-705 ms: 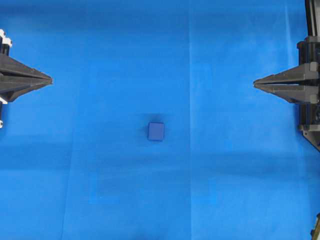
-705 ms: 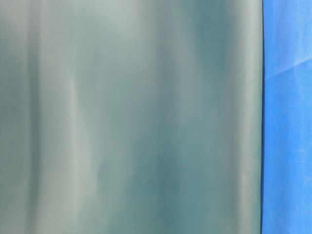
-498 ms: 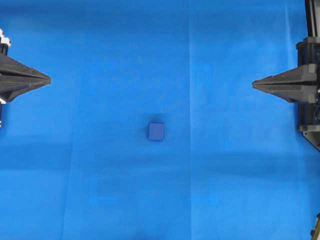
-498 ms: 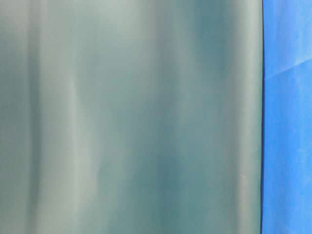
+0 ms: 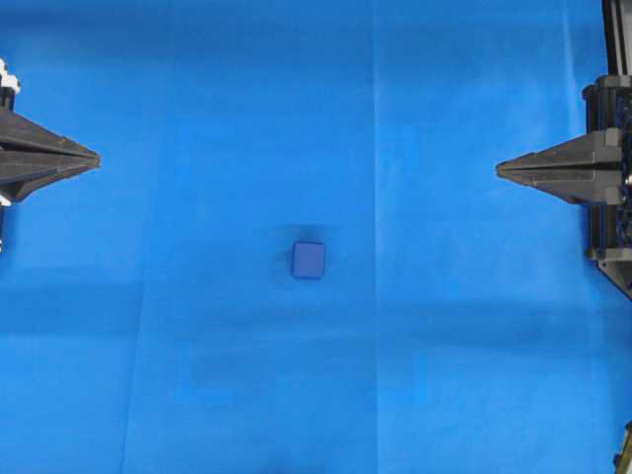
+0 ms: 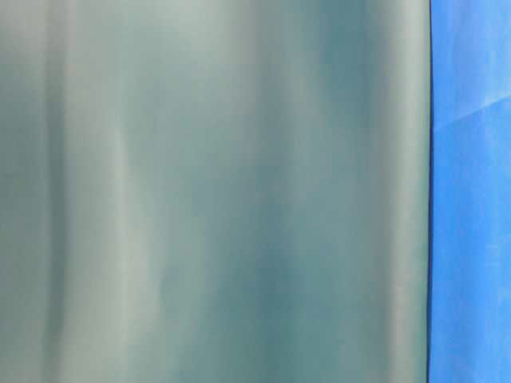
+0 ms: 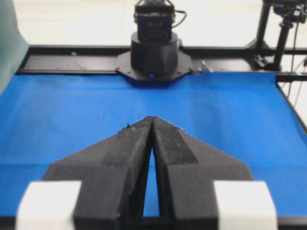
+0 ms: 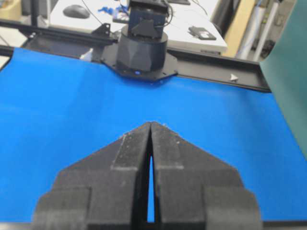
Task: Handover the blue block to the right arm after grasping it with the left arm, then place it in the designated position.
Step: 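Open the left gripper wide at its start position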
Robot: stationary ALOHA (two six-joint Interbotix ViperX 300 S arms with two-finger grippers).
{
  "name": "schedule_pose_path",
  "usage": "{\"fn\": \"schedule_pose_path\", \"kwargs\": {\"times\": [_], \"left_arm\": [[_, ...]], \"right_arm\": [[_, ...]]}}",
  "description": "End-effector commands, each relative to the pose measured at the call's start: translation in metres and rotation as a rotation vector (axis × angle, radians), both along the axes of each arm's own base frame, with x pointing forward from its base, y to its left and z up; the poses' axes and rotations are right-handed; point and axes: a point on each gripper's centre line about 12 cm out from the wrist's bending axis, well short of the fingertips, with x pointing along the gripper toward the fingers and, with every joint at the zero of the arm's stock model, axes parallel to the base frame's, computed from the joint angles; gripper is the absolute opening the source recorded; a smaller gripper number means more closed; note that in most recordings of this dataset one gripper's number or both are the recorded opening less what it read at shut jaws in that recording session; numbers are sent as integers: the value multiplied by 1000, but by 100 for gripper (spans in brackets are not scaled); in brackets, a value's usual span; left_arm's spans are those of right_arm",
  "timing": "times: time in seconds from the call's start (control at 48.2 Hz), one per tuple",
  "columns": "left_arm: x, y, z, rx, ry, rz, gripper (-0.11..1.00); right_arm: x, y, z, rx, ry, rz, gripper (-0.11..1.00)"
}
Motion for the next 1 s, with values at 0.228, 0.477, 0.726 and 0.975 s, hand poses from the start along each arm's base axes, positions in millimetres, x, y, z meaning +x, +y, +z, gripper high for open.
{"fn": "schedule_pose_path", "kwargs": {"times": [0.228, 0.477, 0.726, 0.975], "left_arm": [[1, 0, 5, -6, -18, -3, 36], [1, -3, 5, -9, -18, -17, 93], [1, -3, 6, -11, -21, -17, 92], [5, -3, 5, -16, -18, -17, 92]], "right_arm": [[3, 0, 11, 25, -24, 3, 26], [3, -1, 11, 50, -21, -3, 93], [3, -1, 11, 50, -17, -6, 97], [3, -1, 10, 50, -8, -5, 97]]}}
